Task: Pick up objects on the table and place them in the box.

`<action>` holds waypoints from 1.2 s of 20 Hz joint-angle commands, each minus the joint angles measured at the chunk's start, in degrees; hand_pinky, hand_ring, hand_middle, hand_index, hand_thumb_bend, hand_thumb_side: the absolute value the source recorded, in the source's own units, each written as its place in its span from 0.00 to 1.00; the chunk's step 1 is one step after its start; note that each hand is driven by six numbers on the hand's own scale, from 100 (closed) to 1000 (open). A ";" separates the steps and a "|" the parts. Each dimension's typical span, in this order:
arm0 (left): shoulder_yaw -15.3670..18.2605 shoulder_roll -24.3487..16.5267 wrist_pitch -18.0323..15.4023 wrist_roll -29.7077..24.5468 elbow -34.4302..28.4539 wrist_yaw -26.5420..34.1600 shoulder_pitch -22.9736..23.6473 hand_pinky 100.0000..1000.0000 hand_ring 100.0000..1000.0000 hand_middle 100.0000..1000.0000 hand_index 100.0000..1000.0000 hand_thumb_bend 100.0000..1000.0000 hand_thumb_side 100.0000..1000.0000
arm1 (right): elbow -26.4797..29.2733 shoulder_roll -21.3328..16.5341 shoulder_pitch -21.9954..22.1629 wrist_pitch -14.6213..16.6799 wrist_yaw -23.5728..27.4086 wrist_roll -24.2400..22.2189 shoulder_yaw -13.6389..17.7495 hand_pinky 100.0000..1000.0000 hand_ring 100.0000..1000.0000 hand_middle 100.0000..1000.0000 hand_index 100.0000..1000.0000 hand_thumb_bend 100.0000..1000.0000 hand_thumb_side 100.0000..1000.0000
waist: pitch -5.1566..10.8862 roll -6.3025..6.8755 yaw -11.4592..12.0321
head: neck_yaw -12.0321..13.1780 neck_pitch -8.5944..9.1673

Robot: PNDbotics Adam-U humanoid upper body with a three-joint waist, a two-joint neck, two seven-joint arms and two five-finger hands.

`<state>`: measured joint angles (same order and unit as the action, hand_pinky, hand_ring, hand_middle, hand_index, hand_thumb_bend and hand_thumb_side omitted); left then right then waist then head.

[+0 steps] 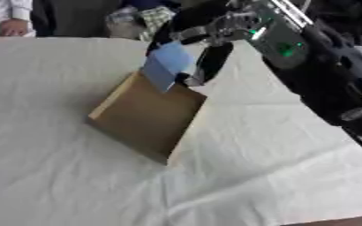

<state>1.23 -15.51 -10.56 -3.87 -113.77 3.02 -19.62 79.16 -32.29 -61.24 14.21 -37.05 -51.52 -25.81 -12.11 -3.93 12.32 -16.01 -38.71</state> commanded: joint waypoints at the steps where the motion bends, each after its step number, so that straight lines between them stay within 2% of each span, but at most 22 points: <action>1: -0.07 -0.17 -0.03 -0.29 -0.82 0.27 -0.89 0.59 0.87 0.58 0.60 0.22 0.61 | -3.80 1.32 -1.75 1.78 -3.22 -0.44 1.53 0.90 0.99 0.80 0.79 0.00 0.19 | 0.55 0.50 0.18 | -0.59 0.13; 7: -0.13 -0.06 0.00 -0.43 -0.82 0.29 -1.12 0.59 0.87 0.58 0.60 0.22 0.61 | -7.61 3.59 -1.70 2.97 -5.26 -0.44 2.32 0.90 0.98 0.80 0.78 0.00 0.22 | -0.16 0.67 0.65 | -0.33 0.13; 21: -0.16 0.35 0.22 -0.60 -0.82 0.32 -1.08 0.59 0.87 0.58 0.60 0.22 0.61 | -8.60 6.16 -0.50 3.93 -4.34 -0.44 0.95 0.90 0.97 0.81 0.78 0.00 0.29 | -0.27 0.53 0.94 | 0.06 0.30; 24: -0.20 0.44 0.24 -0.64 -0.82 0.34 -1.11 0.59 0.87 0.58 0.60 0.22 0.61 | -8.94 6.57 0.00 3.99 -4.75 -0.44 0.83 0.90 0.98 0.85 0.79 0.00 0.30 | -0.26 0.48 0.90 | 0.14 0.37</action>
<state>1.16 -14.97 -10.30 -4.28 -113.77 3.21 -19.78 70.06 -25.21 -60.31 16.21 -41.73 -50.24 -25.24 -13.28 -3.76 13.23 -16.03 -38.67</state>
